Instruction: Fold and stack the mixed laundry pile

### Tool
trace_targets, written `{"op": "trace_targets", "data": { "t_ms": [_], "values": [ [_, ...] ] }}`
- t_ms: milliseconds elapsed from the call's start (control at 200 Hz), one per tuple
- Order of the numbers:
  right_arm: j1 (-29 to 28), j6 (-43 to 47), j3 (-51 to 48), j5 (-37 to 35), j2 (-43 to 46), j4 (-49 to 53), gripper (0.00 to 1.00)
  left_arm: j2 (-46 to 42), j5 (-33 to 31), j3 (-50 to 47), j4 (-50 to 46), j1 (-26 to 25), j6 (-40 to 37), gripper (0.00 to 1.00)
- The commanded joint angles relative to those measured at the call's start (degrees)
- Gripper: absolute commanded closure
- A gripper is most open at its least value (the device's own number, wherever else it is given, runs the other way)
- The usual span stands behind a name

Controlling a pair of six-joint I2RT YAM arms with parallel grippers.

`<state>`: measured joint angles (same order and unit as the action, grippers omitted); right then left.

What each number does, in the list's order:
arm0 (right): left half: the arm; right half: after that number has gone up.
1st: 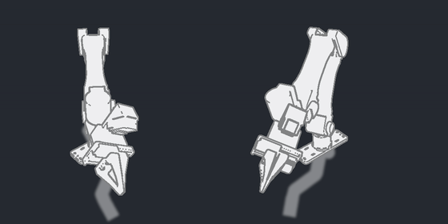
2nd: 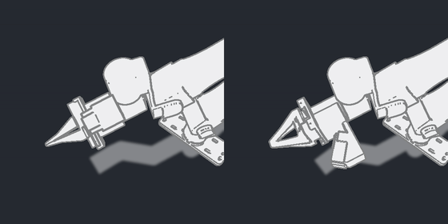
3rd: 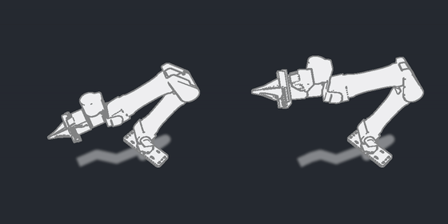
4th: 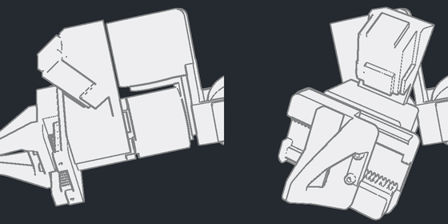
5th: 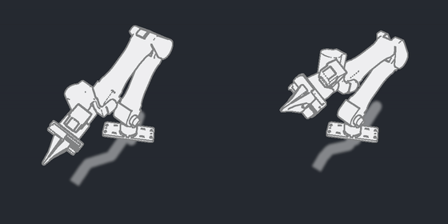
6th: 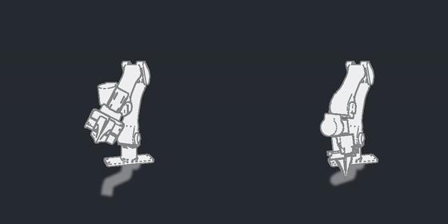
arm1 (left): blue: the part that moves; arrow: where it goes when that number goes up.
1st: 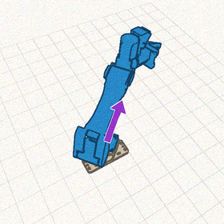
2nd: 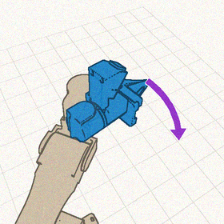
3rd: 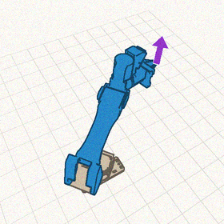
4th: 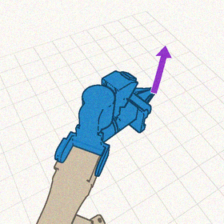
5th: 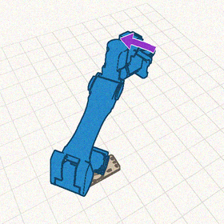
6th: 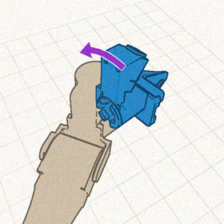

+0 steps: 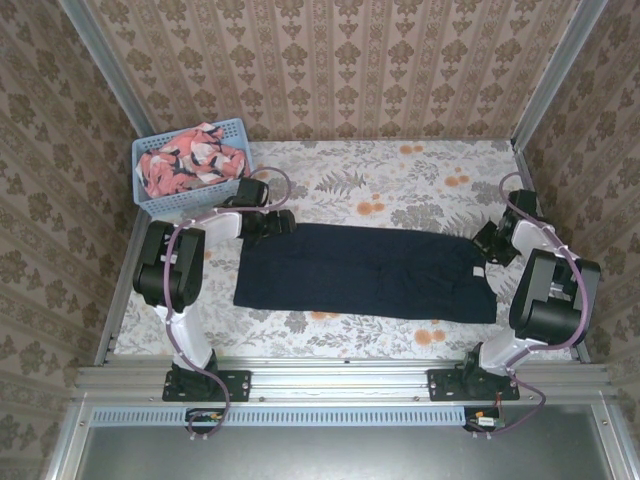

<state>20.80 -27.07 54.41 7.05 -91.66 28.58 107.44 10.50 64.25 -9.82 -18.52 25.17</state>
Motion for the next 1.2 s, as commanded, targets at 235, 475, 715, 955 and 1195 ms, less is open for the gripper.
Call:
{"op": "trace_targets", "data": {
  "t_ms": [235, 475, 715, 955, 1195],
  "values": [
    [0.4, 1.7, 2.9, -4.6, 2.1, 5.0, 0.66, 0.3, -1.4, 2.9, -7.8, 1.6, -3.3, 0.13],
    [-7.0, 1.3, -2.8, -2.0, 14.0, 6.3, 0.62, -8.6, -1.4, 1.6, -12.8, -0.2, -3.8, 0.07],
    [-13.3, -3.0, -4.4, 6.4, 5.8, -1.4, 0.71, -11.6, 1.9, -3.1, -9.0, -6.2, 0.7, 0.09],
    [-12.8, -4.8, 5.7, 2.8, -8.5, -5.2, 0.73, -3.6, 3.7, -3.8, -1.2, -7.2, 5.3, 0.11],
    [-12.4, -5.1, 23.0, 6.3, -24.4, -6.2, 0.73, 3.3, 0.8, 2.8, -1.5, -7.2, 2.2, 0.1]
  ]
}}
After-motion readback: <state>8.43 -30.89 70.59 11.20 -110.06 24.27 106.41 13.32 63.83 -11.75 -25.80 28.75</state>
